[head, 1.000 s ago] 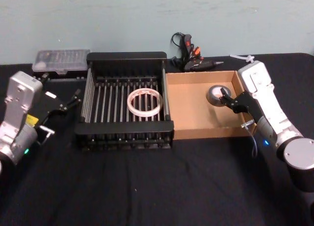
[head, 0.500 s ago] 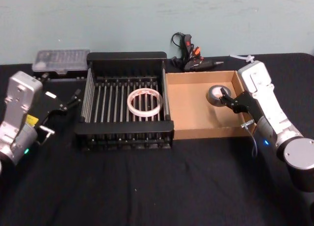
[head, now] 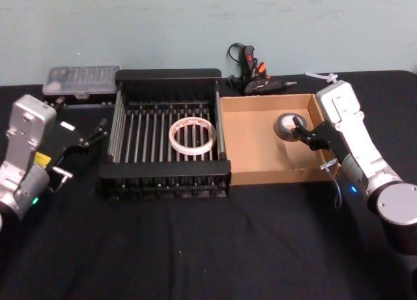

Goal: Pick up the white tape and place it into the black box , Pick up the silver tape and place it into the brown box.

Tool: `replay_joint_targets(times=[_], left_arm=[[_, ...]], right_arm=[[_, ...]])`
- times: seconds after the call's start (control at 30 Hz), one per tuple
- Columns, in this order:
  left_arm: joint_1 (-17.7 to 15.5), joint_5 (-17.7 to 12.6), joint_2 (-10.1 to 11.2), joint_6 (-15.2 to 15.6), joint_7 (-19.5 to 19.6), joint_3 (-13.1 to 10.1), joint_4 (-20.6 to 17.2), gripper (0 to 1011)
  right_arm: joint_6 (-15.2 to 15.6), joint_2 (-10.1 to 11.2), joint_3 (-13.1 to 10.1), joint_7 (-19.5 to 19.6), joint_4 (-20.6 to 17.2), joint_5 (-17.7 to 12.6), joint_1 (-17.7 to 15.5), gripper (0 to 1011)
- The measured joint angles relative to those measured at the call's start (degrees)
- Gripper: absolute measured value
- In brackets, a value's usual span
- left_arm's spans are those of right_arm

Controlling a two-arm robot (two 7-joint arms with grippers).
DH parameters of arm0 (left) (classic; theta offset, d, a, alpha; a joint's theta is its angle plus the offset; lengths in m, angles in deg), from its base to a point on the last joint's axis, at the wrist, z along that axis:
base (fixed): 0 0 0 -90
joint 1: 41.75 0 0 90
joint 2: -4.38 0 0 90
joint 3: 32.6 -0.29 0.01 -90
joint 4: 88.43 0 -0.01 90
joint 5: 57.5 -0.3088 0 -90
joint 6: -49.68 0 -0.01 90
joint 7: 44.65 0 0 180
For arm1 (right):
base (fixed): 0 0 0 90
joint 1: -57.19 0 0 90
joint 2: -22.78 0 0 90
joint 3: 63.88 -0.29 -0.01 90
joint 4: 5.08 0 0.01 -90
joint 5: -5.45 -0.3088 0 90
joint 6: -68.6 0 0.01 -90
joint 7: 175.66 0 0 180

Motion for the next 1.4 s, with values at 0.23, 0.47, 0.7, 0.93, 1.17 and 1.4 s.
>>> replay_joint_targets(times=[0.23, 0.47, 0.7, 0.93, 1.17, 1.4], left_arm=[[0.0, 0.0, 0.0, 0.0, 0.0, 0.0, 0.0, 1001], [0.0, 0.0, 0.0, 0.0, 0.0, 0.0, 0.0, 1001], [0.0, 0.0, 0.0, 0.0, 0.0, 0.0, 0.0, 1001], [0.0, 0.0, 0.0, 0.0, 0.0, 0.0, 0.0, 1001], [0.0, 0.0, 0.0, 0.0, 0.0, 0.0, 0.0, 1001], [0.0, 0.0, 0.0, 0.0, 0.0, 0.0, 0.0, 1001]], right_arm=[[0.0, 0.01, 0.0, 0.0, 0.0, -0.02, 0.0, 1002], [0.0, 0.0, 0.0, 0.0, 0.0, -0.02, 0.01, 1002], [0.0, 0.0, 0.0, 0.0, 0.0, -0.02, 0.0, 1002], [0.0, 0.0, 0.0, 0.0, 0.0, -0.02, 0.0, 1002], [0.0, 0.0, 0.0, 0.0, 0.0, -0.02, 0.0, 1002], [0.0, 0.0, 0.0, 0.0, 0.0, -0.02, 0.0, 1002]])
